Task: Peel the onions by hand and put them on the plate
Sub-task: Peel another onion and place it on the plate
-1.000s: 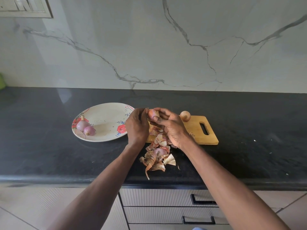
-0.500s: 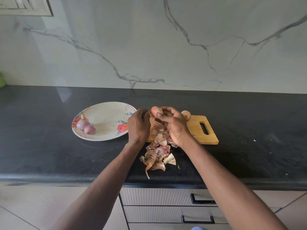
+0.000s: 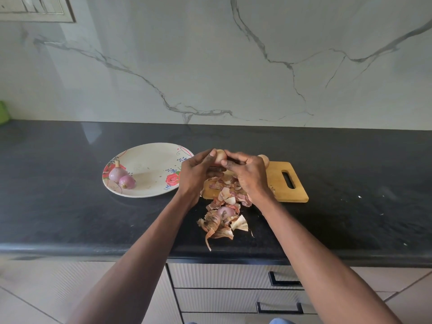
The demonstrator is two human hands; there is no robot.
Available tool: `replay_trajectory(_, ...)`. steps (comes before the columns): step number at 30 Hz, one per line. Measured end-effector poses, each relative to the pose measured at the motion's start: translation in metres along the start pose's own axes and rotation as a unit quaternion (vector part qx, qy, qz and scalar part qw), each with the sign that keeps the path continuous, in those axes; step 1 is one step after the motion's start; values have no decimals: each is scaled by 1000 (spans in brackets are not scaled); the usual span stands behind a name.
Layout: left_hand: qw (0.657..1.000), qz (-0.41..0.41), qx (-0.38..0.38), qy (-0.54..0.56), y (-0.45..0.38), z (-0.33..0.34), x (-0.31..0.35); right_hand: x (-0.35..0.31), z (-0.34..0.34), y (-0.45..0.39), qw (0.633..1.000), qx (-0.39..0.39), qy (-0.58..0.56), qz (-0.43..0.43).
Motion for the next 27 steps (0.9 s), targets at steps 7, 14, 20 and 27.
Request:
replay_trajectory(7, 997, -60, 0, 44, -1, 1, -7, -7, -9, 3, 994, 68, 71, -36)
replay_trajectory(14, 994, -82, -11, 78, -5, 5, -10, -25, -3, 8, 964, 79, 217, -134)
replay_trajectory(20, 994, -78, -38, 65, -2, 8, -9, -21, 1, 8, 957, 62, 248, -135)
replay_trajectory(27, 992, -110, -5, 61, -6, 1, -12, -16, -8, 5, 963, 83, 230, -116)
Point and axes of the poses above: each hand's wrist, its own y-axis away from the middle knuckle, its own z-axis out of the palm, x = y × z, the point moved 8 cm from there along -y, towards the middle knuckle, and after that the axes turned 8 degrees about -z, right-handed, at the moved point
